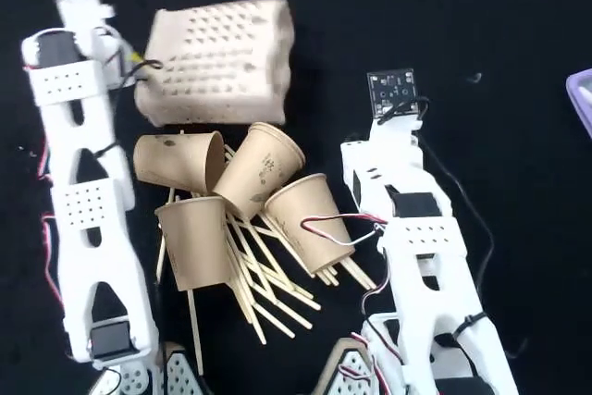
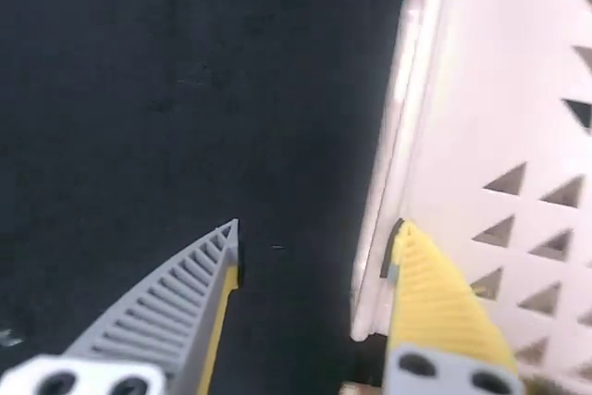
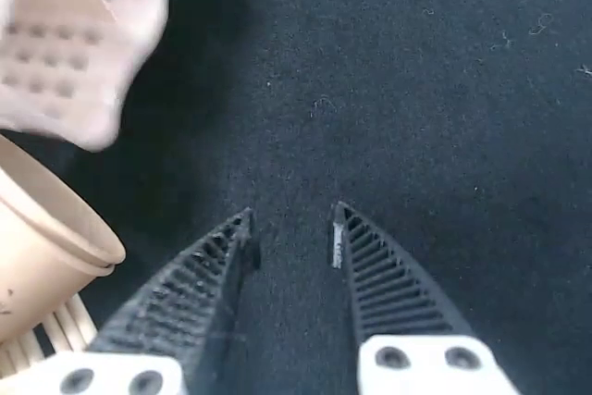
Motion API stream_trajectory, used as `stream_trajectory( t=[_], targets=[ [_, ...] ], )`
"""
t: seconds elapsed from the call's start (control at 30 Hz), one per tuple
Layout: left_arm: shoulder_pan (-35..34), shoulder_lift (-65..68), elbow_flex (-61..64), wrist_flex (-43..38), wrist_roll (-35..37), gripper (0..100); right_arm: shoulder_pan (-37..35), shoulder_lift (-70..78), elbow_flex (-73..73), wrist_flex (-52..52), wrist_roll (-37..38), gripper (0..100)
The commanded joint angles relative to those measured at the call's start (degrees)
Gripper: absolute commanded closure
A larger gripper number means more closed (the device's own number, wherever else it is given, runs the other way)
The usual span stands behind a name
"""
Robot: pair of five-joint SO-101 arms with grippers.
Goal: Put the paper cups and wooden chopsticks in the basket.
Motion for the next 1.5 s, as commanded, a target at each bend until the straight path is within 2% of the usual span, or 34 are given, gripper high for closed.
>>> stream_trajectory(
  t=[0.0,0.27,0.53,0.67,0.77,0.97,1.1,1.23,1.47],
  targets=[
    [-5.85,1.14,-0.04,-1.23,-0.09,74,0.79,0.22,-0.31,-1.14,-0.70,86.1],
    [-13.76,0.35,-0.57,-4.75,0.00,74,0.79,0.22,-0.22,-0.88,-0.53,86.1],
    [-19.47,-12.92,-0.48,-1.32,0.35,74,0.79,0.22,-0.22,-0.88,-0.70,86.1],
    [-17.19,-22.07,-0.31,1.93,1.05,74,0.79,0.22,-0.22,-0.79,-0.62,86.1],
    [-14.73,-27.78,-0.31,1.93,4.66,74,0.79,0.22,0.57,-1.14,-0.44,86.1],
    [-6.81,-34.55,2.51,2.02,9.32,74,0.79,0.22,0.75,-1.14,-0.35,86.1],
    [-2.42,-34.73,10.07,1.76,9.32,74,0.79,0.22,0.84,-1.14,-0.35,86.1],
    [-1.36,-31.65,15.87,-0.97,9.32,74,0.79,0.22,0.84,-0.97,-0.35,86.1],
    [-1.10,-27.52,16.40,0.44,9.14,75,0.79,0.22,0.84,-1.14,-0.35,86.1]
  ],
)
